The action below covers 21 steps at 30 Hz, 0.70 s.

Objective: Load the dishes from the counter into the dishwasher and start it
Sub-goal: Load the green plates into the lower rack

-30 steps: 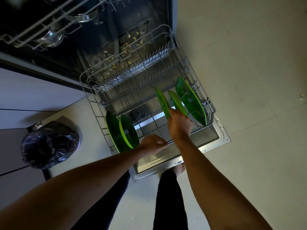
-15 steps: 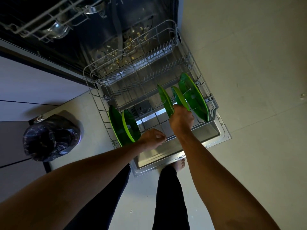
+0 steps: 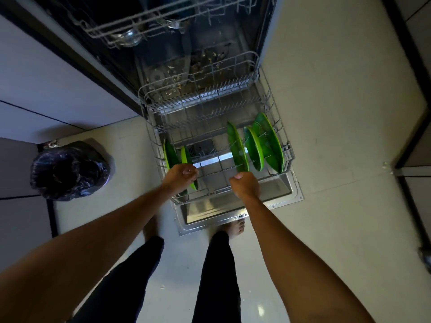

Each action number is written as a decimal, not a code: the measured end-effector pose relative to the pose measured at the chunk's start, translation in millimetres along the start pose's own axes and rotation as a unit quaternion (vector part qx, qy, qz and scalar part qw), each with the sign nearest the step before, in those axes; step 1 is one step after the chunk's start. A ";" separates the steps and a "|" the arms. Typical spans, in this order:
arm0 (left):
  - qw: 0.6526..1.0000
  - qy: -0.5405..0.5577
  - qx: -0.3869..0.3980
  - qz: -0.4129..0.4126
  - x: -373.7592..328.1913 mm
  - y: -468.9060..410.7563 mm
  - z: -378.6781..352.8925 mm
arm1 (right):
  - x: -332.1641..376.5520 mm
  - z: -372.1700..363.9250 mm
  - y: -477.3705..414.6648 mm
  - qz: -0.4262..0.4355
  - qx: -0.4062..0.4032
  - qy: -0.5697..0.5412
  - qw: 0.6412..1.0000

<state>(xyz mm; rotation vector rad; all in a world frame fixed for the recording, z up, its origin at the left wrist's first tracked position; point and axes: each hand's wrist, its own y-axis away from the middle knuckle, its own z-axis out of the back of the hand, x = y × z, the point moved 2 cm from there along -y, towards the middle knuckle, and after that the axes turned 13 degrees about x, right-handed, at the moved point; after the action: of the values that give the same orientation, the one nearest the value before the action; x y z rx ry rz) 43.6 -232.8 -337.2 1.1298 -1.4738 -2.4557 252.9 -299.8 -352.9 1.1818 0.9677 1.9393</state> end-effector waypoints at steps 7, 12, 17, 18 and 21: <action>0.998 -0.018 -0.041 -0.033 79.8 81.8 94.7 | 48.2 -89.9 66.3 -0.008 0.030 0.095 0.995; 0.993 -0.022 -0.109 -0.035 160.0 166.3 189.5 | 125.7 -178.8 114.9 0.054 0.022 0.227 0.972; 0.973 0.011 -0.225 -0.044 252.0 294.2 304.9 | 249.6 -292.8 180.7 0.167 0.044 0.319 0.932; 0.967 0.022 -0.250 -0.043 271.9 328.0 327.6 | 280.7 -319.2 203.6 0.192 0.055 0.339 0.919; 0.944 0.057 -0.321 -0.049 312.5 410.8 381.7 | 360.9 -378.2 263.8 0.264 0.060 0.383 0.883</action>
<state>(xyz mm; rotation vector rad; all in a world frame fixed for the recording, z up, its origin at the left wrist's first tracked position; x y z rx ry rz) -542.5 -297.7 -83.5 1.1729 -0.5099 -2.5679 -268.8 -231.1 -95.9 0.7677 1.2476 2.9432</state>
